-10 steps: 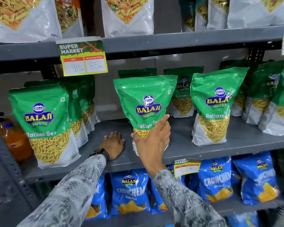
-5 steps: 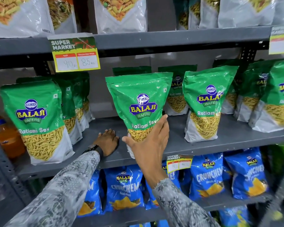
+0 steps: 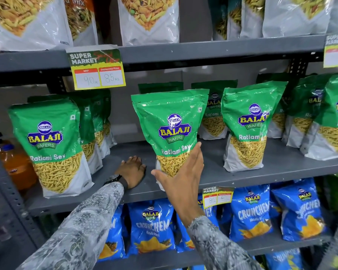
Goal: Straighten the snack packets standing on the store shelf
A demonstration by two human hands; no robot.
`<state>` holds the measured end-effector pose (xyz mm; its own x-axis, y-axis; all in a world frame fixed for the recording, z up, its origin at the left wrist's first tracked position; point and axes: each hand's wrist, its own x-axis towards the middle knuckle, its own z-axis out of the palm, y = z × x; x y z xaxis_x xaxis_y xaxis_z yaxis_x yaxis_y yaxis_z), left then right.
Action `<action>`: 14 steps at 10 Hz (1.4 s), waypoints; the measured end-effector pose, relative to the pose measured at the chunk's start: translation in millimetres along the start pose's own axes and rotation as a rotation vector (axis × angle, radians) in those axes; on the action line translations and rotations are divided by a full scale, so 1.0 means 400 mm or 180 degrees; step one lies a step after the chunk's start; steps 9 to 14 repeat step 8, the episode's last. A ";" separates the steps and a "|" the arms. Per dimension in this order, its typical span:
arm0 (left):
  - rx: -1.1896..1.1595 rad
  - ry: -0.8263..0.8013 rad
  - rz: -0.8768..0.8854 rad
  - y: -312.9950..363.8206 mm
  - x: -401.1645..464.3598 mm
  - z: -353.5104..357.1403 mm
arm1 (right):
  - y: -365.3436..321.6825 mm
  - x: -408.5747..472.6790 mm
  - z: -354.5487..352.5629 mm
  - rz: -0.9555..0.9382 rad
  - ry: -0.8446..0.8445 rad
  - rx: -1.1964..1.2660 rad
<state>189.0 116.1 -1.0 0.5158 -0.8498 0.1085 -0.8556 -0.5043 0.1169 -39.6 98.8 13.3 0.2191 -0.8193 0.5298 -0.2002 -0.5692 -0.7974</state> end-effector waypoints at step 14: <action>-0.0291 0.0216 -0.0109 0.016 -0.029 -0.023 | 0.016 0.055 0.055 -0.0136 0.0155 -0.0307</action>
